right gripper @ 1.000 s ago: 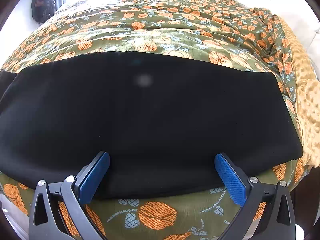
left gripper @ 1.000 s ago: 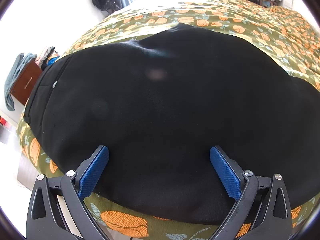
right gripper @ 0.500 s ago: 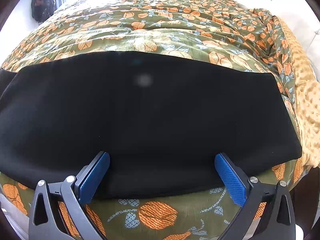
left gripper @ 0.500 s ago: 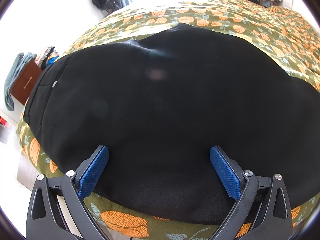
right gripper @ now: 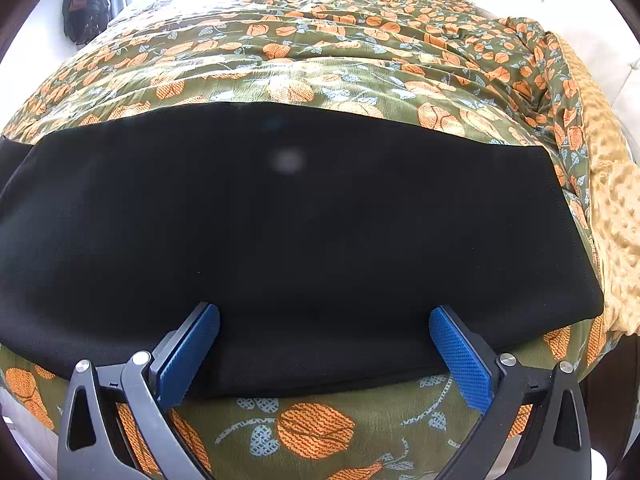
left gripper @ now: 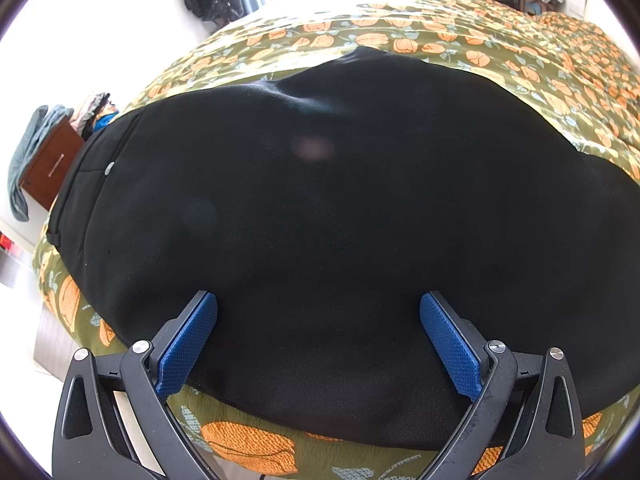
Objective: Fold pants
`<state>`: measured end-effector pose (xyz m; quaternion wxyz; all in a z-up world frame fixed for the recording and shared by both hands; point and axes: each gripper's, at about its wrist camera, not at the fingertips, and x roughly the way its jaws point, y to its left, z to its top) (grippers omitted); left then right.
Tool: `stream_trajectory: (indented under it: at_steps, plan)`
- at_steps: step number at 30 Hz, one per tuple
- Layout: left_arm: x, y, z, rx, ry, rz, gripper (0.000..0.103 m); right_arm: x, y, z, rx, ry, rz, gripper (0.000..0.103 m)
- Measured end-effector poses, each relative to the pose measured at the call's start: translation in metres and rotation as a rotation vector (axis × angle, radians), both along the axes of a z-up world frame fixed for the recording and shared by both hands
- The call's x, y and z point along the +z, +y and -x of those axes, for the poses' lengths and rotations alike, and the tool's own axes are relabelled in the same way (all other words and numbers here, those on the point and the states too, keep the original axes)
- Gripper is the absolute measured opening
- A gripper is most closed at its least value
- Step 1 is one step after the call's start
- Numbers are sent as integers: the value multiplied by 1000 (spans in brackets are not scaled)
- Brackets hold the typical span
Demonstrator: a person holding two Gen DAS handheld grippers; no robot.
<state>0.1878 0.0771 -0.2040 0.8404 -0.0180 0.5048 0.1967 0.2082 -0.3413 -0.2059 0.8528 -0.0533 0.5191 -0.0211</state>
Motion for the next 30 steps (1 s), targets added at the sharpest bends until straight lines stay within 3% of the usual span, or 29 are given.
stream_trajectory:
  at_steps: [2,4,6,8,10,13,16,18,20,22,26,28,30]
  plan:
    - [0,0,0,-1,1,2,101,3,-3,1,-9,-12,-27,103]
    - [0,0,0,-3,2,6,101,14,-18,0,-27,-25,-131,103]
    - [0,0,-1,-4,3,10,101,42,-48,0,-33,-127,-292,102]
    - [0,0,0,-4,1,10,101,74,-95,-3,-85,-262,-387,102]
    - [0,0,0,-4,-3,11,101,89,-144,-19,-112,-286,-484,102]
    - [0,1,1,-3,-6,11,101,84,-213,-53,-129,-175,-593,99]
    - [1,1,1,-3,-5,12,101,65,-238,-69,-79,-54,-618,83]
    - [1,1,1,-3,-4,12,101,43,-240,-73,-48,47,-680,75]
    - [1,1,1,-4,-2,14,101,28,-237,-70,-41,91,-667,71]
    - [1,2,2,-5,1,18,101,19,-234,-65,-30,107,-677,68]
    - [1,3,2,-4,-1,16,101,16,-229,-62,58,134,-800,58]
    - [1,3,1,-2,-4,13,101,18,-221,-58,116,142,-848,58]
    - [1,3,2,-1,-5,12,101,12,-210,-58,126,181,-795,58]
